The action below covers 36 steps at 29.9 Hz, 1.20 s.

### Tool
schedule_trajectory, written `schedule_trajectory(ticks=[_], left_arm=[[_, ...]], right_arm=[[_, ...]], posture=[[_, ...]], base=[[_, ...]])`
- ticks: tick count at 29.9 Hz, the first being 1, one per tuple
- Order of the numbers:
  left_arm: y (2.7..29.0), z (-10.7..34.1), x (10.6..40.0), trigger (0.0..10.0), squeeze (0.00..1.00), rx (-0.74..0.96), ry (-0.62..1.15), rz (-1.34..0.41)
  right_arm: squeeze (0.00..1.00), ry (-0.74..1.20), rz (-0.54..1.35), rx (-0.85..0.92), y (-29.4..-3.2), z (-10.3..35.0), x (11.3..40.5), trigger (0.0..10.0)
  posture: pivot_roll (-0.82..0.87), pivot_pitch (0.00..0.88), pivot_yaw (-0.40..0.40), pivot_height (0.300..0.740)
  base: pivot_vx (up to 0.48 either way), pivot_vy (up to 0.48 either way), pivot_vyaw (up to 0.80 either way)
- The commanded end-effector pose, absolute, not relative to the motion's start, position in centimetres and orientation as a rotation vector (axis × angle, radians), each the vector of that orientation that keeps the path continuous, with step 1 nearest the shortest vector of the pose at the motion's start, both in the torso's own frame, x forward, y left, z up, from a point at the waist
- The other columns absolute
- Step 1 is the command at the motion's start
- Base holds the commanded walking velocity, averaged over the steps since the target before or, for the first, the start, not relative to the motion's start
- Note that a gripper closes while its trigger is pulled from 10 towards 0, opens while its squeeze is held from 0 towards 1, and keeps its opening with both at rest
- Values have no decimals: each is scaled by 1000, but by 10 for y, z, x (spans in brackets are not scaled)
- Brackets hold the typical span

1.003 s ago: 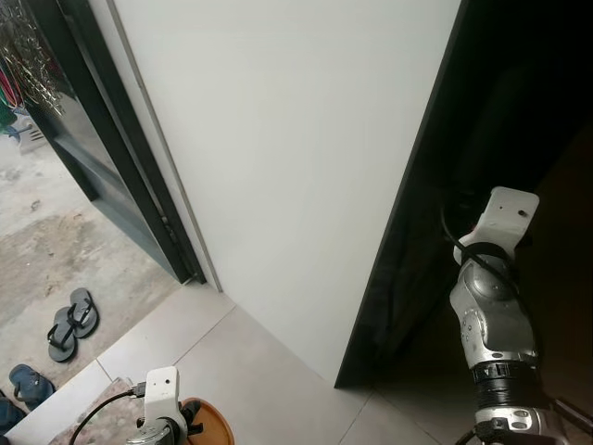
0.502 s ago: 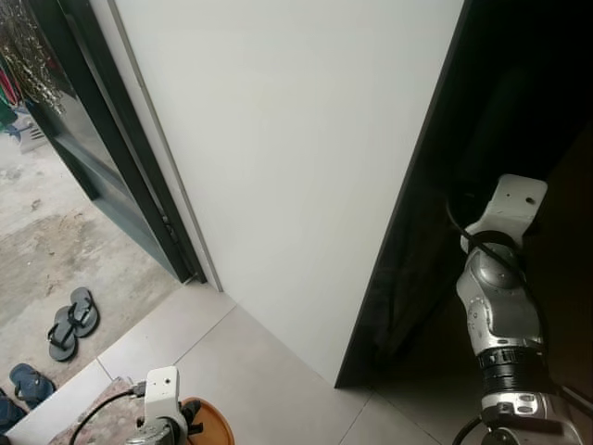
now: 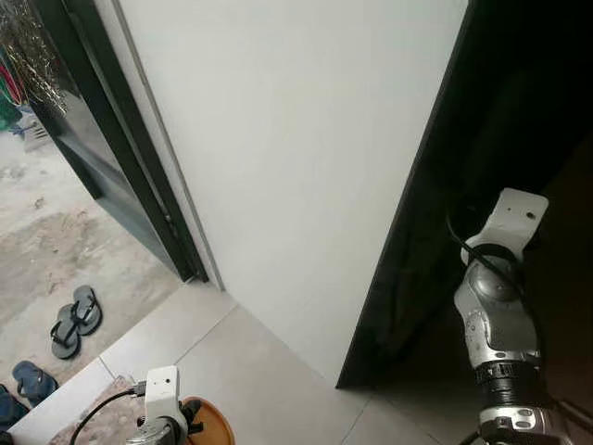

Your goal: Restocking fridge

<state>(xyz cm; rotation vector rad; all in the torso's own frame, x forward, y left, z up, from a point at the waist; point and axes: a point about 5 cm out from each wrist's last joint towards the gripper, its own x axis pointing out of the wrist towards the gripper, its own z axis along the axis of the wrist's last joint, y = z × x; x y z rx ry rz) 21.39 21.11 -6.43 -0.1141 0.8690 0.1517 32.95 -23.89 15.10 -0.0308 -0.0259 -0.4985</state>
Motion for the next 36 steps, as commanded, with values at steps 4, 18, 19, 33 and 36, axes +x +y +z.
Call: schedule_trajectory(ticks=[4,18,19,33,36], left_arm=[[213,-71,202,10000,0,-94,930,147],[214,-71,202,10000,0,-84,932,140],[214,-71,202,10000,0,-84,933,139],[214,-71,203,10000,0,-79,936,131],[214,-71,203,10000,0,-79,935,131]], right_arm=[[0,-34,-607,-44,-265,154,317,10000],[0,21,-794,-100,-321,142,276,10000],[0,29,-803,-102,-323,140,273,10000],[0,184,-928,-81,-355,102,235,10000],[0,268,-859,-70,-349,79,236,10000]], posture=[[-37,83,40,740],[-43,86,43,740],[-43,86,43,740],[-44,86,42,740],[-44,85,41,740]], base=[[0,0,0],[0,0,0],[0,0,0],[0,0,0],[0,0,0]])
